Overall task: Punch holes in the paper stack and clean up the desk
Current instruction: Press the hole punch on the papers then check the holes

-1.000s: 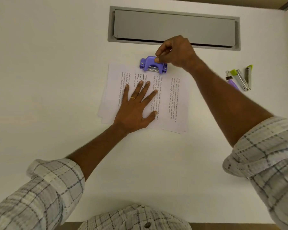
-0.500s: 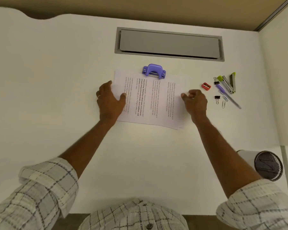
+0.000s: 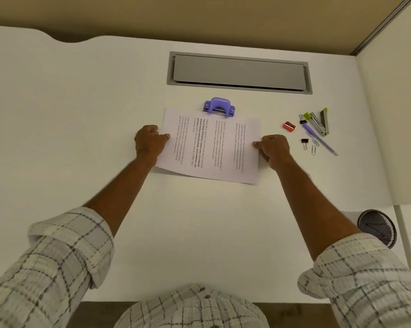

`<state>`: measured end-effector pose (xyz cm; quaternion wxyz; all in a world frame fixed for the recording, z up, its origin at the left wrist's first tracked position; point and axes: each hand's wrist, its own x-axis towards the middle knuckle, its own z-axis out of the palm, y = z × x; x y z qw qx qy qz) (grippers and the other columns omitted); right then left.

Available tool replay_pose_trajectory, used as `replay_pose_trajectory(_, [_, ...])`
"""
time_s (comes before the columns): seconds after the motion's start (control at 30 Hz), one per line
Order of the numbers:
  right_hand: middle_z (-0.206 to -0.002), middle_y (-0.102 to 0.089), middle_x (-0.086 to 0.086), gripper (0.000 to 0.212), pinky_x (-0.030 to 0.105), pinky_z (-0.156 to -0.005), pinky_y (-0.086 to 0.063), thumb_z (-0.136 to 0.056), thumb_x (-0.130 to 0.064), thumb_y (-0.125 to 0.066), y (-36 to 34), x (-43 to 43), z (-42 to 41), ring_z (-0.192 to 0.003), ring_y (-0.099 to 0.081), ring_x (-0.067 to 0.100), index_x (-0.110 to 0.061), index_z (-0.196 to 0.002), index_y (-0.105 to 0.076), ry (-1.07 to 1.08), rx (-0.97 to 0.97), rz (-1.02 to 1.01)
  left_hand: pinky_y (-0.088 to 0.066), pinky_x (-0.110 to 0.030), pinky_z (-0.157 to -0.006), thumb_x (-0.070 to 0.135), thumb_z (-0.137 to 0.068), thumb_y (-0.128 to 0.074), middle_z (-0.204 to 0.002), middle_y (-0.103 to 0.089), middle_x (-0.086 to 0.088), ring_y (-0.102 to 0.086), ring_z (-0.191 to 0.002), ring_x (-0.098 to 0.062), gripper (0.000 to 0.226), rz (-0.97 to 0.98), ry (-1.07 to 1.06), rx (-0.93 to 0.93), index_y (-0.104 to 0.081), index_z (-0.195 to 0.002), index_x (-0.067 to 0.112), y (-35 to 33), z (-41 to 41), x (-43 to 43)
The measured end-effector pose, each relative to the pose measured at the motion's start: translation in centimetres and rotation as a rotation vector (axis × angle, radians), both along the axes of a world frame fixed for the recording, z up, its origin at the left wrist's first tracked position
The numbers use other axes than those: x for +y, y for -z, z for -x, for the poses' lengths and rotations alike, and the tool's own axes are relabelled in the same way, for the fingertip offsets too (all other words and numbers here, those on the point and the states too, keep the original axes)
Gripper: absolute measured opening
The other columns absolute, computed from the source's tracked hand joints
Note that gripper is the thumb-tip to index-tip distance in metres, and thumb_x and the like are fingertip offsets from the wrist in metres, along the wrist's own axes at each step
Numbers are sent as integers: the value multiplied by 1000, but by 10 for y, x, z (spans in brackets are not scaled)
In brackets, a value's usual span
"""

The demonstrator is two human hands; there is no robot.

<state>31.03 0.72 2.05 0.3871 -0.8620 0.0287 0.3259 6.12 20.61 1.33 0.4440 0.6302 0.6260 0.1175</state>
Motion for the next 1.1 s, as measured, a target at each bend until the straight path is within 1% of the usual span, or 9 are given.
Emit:
replay_pose_trajectory(0.13, [-94, -66, 14, 14, 41, -97, -58, -83, -10, -81, -4, 2, -1, -84, -62, 25, -6, -86, -68, -5, 67, 29, -50, -33, -99, 19, -93, -68, -137, -64, -8, -62, -123, -27, 45, 45, -57, -33, -61, -136, 9, -3, -1, -4])
replay_pose_trajectory(0.23, [-100, -66, 14, 15, 34, -84, -59, -85, -6, -79, -8, 3, 3, -87, -63, 26, -6, -92, -66, 33, 150, -9, -53, -33, -85, 19, -95, -65, -128, -69, -9, -66, -102, -25, 36, 79, -67, -69, -63, -131, 10, -4, -1, -11])
replay_pose_trajectory(0.33, [-104, -64, 13, 17, 32, -79, -55, -87, -2, -77, -10, 3, 6, -89, -63, 27, -6, -96, -63, 53, 210, -32, -59, -38, -83, 18, -96, -61, -123, -72, -11, -68, -96, -27, 29, 91, -43, -71, -66, -124, 10, -4, 2, -17])
replay_pose_trajectory(0.43, [-98, -65, 12, 16, 32, -72, -57, -87, 0, -76, -11, 2, 10, -77, -64, 23, -8, -89, -62, 33, 214, -61, -52, -26, -64, 16, -97, -58, -124, -71, -10, -65, -91, -23, 29, 49, -8, -57, -66, -124, 10, -3, 6, -20])
replay_pose_trajectory(0.5, [-92, -66, 10, 16, 32, -69, -60, -87, 0, -76, -11, 0, 11, -71, -64, 21, -5, -98, -65, 25, 197, -80, -45, -20, -60, 16, -97, -57, -124, -72, -9, -64, -91, -21, 29, 8, 14, -40, -67, -123, 9, -3, 8, -22])
replay_pose_trajectory(0.67, [-99, -70, 9, 18, 25, -56, -52, -91, -4, -72, -11, -7, 13, -77, -68, 20, -7, -106, -63, -4, 218, -118, -60, -41, -88, 16, -97, -58, -124, -72, -12, -68, -107, -33, 31, -102, 70, -17, -69, -125, 8, -6, 13, -26])
replay_pose_trajectory(0.77, [-98, -72, 8, 13, 23, -52, -52, -92, -4, -70, -8, -13, 18, -78, -69, 19, -10, -101, -63, -18, 221, -130, -58, -33, -85, 19, -99, -59, -132, -69, -12, -69, -112, -35, 35, -100, 92, -23, -66, -131, 7, -8, 14, -26])
replay_pose_trajectory(0.87, [-89, -73, 4, 13, 17, -43, -51, -92, -2, -69, -6, -19, 21, -73, -70, 16, -15, -91, -67, -20, 251, -166, -49, -38, -104, 23, -99, -62, -148, -55, -13, -57, -132, -32, 50, -57, 48, 2, -53, -145, 7, -10, 14, -24])
replay_pose_trajectory(1.1, [-92, -75, 1, 16, 25, -62, -54, -93, -5, -68, -1, -30, 21, -80, -71, 16, -21, -94, -68, -73, 302, -205, -45, -38, -108, 28, -97, -65, -148, -51, -13, -55, -132, -31, 54, -24, 18, 22, -51, -146, 8, -10, 24, -23])
